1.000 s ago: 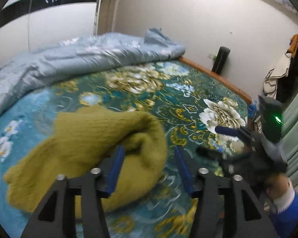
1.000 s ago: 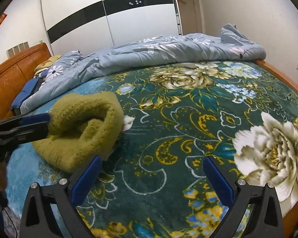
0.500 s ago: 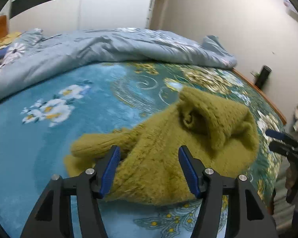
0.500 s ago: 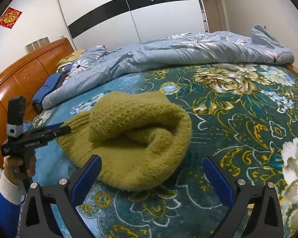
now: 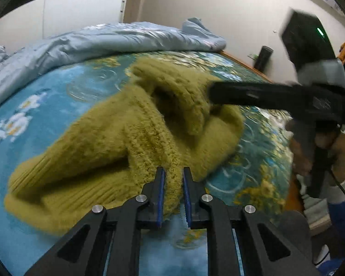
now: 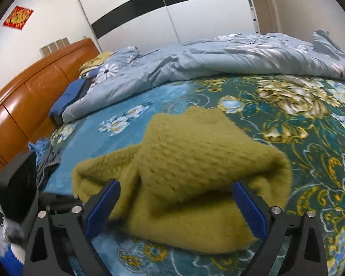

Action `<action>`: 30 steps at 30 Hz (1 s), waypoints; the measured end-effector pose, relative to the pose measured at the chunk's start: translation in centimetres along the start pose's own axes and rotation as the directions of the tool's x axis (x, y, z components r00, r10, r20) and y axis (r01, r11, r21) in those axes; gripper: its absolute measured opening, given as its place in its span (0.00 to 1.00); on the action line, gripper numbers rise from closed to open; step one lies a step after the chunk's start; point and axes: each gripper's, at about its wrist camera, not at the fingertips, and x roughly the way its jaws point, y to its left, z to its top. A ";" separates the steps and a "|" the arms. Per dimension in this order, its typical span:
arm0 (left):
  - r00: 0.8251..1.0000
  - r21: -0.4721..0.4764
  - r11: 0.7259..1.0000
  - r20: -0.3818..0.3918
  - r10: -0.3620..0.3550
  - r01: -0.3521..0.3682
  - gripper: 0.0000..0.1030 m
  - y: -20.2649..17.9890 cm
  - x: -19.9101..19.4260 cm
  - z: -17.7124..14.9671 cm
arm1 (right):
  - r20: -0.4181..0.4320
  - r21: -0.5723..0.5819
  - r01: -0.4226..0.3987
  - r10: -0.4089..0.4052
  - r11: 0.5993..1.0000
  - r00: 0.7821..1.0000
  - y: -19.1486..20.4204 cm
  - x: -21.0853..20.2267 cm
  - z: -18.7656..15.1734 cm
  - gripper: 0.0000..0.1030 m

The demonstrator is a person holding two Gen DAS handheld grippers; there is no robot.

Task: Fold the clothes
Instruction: 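Grasp the vest edge with the right gripper while the left gripper holds the other edge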

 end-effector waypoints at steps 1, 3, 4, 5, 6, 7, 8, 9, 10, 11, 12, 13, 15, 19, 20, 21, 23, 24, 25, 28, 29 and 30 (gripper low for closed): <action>1.000 0.005 1.000 0.003 0.009 -0.009 0.15 -0.1 -0.1 -0.1 | -0.011 -0.001 0.007 -0.007 1.000 1.000 0.2 0.5 0.0 0.92; 1.000 0.004 1.000 0.013 0.028 -0.028 0.15 0.1 -0.5 -0.1 | -0.031 0.005 0.022 -0.021 1.000 0.999 0.3 1.3 -0.1 0.86; 0.999 -0.005 0.999 0.020 0.037 -0.037 0.18 0.4 -1.1 0.0 | -0.039 0.013 0.028 -0.028 1.000 0.999 0.2 1.6 -0.1 0.81; 0.999 -0.010 0.999 0.028 0.046 -0.046 0.24 0.9 -1.8 0.1 | -0.047 0.021 0.035 -0.034 0.999 0.998 0.1 1.9 -0.1 0.78; 0.998 -0.013 0.998 0.038 0.056 -0.056 0.32 1.3 -2.6 0.2 | -0.051 0.036 0.039 -0.037 0.999 0.998 -0.2 2.1 -0.1 0.72; 0.996 -0.015 0.998 0.057 0.066 -0.065 0.35 1.8 -3.4 0.4 | -0.053 0.048 0.037 -0.034 0.998 0.998 -0.5 2.1 -0.1 0.68; 0.994 -0.016 0.997 0.079 0.076 -0.074 0.44 2.2 -4.3 0.5 | -0.054 0.059 0.034 -0.030 0.998 0.998 -0.8 2.2 -0.1 0.66; 0.991 -0.022 0.996 0.100 0.091 -0.090 0.52 2.9 -5.0 0.8 | -0.056 0.071 0.031 -0.027 0.997 0.998 -1.1 2.2 0.0 0.56; 0.986 -0.031 0.994 0.122 0.111 -0.108 0.55 3.6 -5.6 1.1 | -0.057 0.082 0.028 -0.023 0.996 0.998 -1.5 2.2 0.0 0.43; 0.983 -0.044 0.992 0.132 0.125 -0.120 0.59 4.3 -5.8 1.5 | -0.058 0.094 0.025 -0.020 0.995 0.998 -1.8 2.2 0.0 0.38; 0.981 -0.059 0.990 0.137 0.136 -0.129 0.59 4.9 -5.8 1.9 | -0.055 0.106 0.022 -0.016 0.994 0.998 -2.0 2.1 0.1 0.31; 0.982 -0.074 0.989 0.135 0.135 -0.125 0.59 5.7 -5.5 2.4 | -0.048 0.113 0.023 -0.018 0.993 0.999 -2.3 1.8 0.2 0.27; 0.987 -0.101 0.990 0.113 0.113 -0.101 0.59 7.1 -4.3 3.3 | -0.031 0.119 0.036 -0.032 0.992 0.999 -3.1 0.9 0.7 0.23; 0.998 -0.116 0.991 0.001 0.061 -0.060 0.59 8.5 0.2 4.6 | 0.012 0.115 0.085 -0.087 0.990 0.996 -5.4 -1.4 3.1 0.21; 0.998 -0.110 0.992 -0.034 0.061 -0.064 0.59 8.6 1.5 4.7 | 0.022 0.115 0.100 -0.104 0.988 0.994 -6.0 -1.9 3.8 0.21; 0.997 -0.107 0.992 -0.056 0.062 -0.067 0.59 8.7 2.6 4.8 | 0.033 0.109 0.127 -0.131 0.986 0.991 -6.8 -2.4 4.9 0.21; 0.997 -0.131 0.990 -0.070 0.037 -0.046 0.59 9.2 3.7 5.1 | 0.037 0.109 0.177 -0.182 0.978 0.983 -8.5 -2.7 6.8 0.21; 0.998 -0.153 0.988 -0.064 0.016 -0.026 0.59 9.6 3.8 5.1 | 0.034 0.113 0.202 -0.207 0.973 0.978 -9.5 -2.7 7.7 0.20; 0.998 -0.174 0.985 -0.057 -0.006 -0.004 0.59 9.8 3.8 5.1 | 0.030 0.122 0.221 -0.226 0.968 0.974 -10.5 -2.5 8.5 0.20; 0.997 -0.199 0.978 -0.042 -0.066 0.057 0.43 9.6 3.8 5.0 | 0.002 0.169 0.260 -0.265 0.951 0.964 -13.7 -1.4 10.0 0.20; 0.996 -0.192 0.979 -0.040 -0.083 0.074 0.30 9.4 3.8 5.0 | -0.012 0.190 0.265 -0.267 0.945 0.964 -14.8 -0.8 10.2 0.20; 0.995 -0.190 0.978 -0.041 -0.091 0.081 0.26 9.3 3.8 4.9 | -0.027 0.211 0.269 -0.269 0.940 0.963 -15.8 -0.2 10.3 0.20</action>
